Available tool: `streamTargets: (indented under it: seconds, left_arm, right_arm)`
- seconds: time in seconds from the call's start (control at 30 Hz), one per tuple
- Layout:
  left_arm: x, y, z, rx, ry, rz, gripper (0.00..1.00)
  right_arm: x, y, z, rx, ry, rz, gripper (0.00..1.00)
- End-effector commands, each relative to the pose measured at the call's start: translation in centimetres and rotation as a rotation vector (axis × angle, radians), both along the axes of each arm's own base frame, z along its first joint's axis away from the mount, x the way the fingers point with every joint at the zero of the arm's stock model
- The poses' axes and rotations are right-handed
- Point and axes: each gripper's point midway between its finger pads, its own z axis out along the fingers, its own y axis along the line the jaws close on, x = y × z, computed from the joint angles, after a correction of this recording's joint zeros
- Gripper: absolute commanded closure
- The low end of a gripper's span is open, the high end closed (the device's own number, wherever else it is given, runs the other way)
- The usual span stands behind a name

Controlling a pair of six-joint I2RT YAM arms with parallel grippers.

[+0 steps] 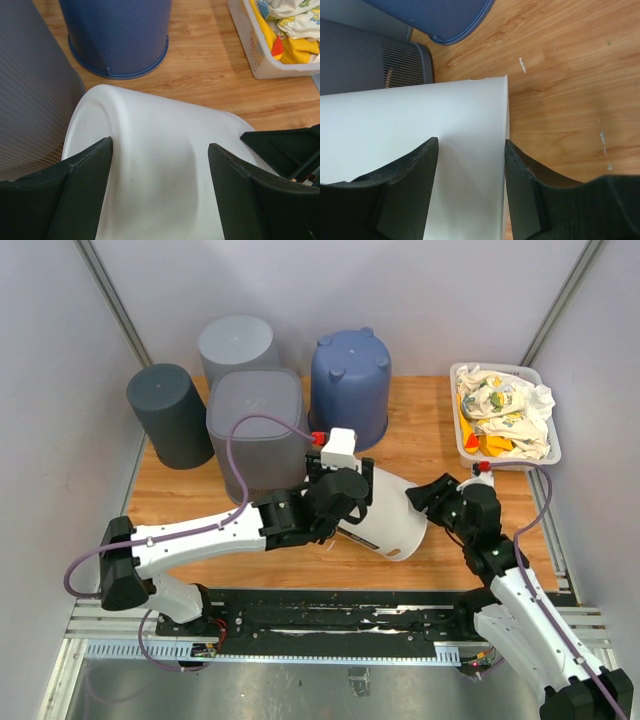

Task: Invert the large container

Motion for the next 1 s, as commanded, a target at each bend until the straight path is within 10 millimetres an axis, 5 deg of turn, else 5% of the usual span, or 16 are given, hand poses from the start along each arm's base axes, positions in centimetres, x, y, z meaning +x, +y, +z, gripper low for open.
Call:
streamTargets:
  seconds: [0.0, 0.5, 0.77, 0.97]
  left_arm:
    - [-2.8, -7.6, 2.9, -0.191, 0.017, -0.2, 0.22]
    - [-3.8, -12.2, 1.7, -0.124, 0.022, -0.249, 0.22]
    - [-3.7, -11.8, 0.5, -0.108, 0.025, -0.228, 0.22]
    - [-3.5, -10.4, 3.7, -0.126, -0.027, -0.217, 0.22]
  right_arm:
    - [-2.8, 1.9, -2.1, 0.04, 0.044, 0.132, 0.47]
    - [-2.9, 1.7, -3.6, 0.079, 0.018, 0.104, 0.46]
    - [-2.9, 1.3, -4.2, 0.054, 0.026, 0.088, 0.45]
    - [-2.6, 0.8, -3.5, 0.013, 0.012, 0.084, 0.43]
